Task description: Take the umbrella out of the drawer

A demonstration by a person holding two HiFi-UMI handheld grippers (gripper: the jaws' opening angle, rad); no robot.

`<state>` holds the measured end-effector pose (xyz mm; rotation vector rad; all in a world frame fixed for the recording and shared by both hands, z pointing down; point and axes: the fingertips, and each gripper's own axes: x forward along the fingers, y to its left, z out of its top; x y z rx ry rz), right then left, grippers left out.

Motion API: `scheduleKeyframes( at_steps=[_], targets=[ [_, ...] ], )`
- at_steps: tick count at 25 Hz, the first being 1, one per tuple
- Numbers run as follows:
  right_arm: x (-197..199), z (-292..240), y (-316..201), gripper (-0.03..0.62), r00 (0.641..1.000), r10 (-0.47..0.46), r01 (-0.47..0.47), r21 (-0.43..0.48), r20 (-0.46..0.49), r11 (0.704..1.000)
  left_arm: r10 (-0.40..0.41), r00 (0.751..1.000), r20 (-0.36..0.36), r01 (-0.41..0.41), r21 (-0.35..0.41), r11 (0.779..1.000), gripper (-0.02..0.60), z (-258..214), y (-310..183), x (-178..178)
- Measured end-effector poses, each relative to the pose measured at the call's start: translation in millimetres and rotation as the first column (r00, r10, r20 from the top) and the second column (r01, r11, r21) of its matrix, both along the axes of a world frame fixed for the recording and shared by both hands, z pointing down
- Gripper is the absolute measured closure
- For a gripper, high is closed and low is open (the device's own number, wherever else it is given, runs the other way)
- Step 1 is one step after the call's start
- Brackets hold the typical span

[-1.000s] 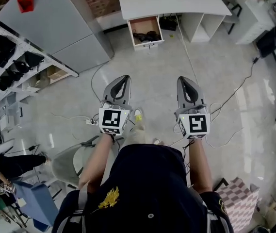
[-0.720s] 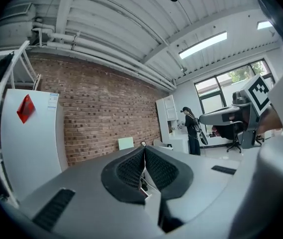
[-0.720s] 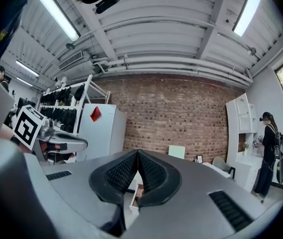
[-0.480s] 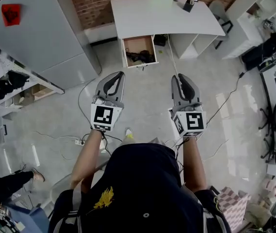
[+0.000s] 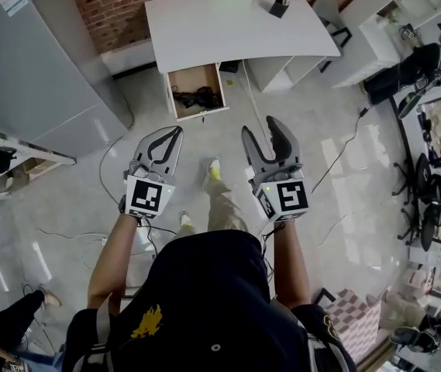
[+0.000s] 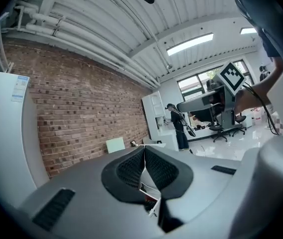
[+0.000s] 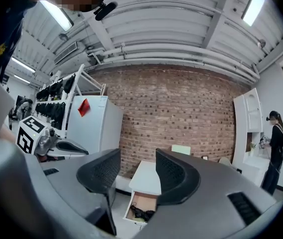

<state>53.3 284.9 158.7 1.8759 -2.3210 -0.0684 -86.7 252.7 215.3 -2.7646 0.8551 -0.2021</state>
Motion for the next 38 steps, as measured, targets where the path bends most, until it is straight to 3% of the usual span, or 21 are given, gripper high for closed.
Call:
scheduleKeyframes(
  at_steps=[7, 12, 16, 19, 21, 24, 28, 33, 38],
  targets=[
    [38, 32, -96, 0.175, 0.992, -0.092, 0.095, -0.033, 0.088, 0.995, -0.082, 0.997, 0.008, 0.082, -0.063, 0.995, 0.563, 18, -83, 24],
    [70, 66, -199, 0.135, 0.985, -0.136, 0.148, -0.109, 0.105, 0.983, -0.196, 0.978, 0.075, 0.204, -0.139, 0.969, 0.563, 54, -187, 32],
    [75, 87, -275, 0.132, 0.98, -0.184, 0.192, -0.127, 0.075, 0.973, -0.272, 0.959, 0.076, 0.282, -0.173, 0.944, 0.563, 51, -254, 26],
    [79, 107, -321, 0.132, 0.973, -0.222, 0.228, -0.157, 0.057, 0.961, -0.34, 0.938, 0.067, 0.346, -0.222, 0.911, 0.563, 57, -295, 31],
    [91, 116, -333, 0.134, 0.973, -0.223, 0.229, -0.183, 0.052, 0.956, -0.324, 0.945, 0.055, 0.327, -0.259, 0.909, 0.563, 63, -310, 58],
    [99, 133, -346, 0.134, 0.978, -0.199, 0.207, -0.226, 0.059, 0.952, -0.26, 0.962, 0.086, 0.274, -0.269, 0.923, 0.563, 79, -327, 83],
    [97, 152, -353, 0.134, 0.982, -0.177, 0.188, -0.288, 0.064, 0.939, -0.277, 0.951, 0.136, 0.307, -0.329, 0.893, 0.563, 114, -349, 82],
    [103, 171, -352, 0.134, 0.99, -0.135, 0.141, -0.344, 0.041, 0.928, -0.194, 0.97, 0.147, 0.236, -0.375, 0.896, 0.563, 138, -358, 99],
    [86, 223, -371, 0.134, 0.988, -0.155, 0.149, -0.433, 0.021, 0.889, -0.163, 0.973, 0.163, 0.22, -0.446, 0.868, 0.563, 175, -370, 92]
  ],
)
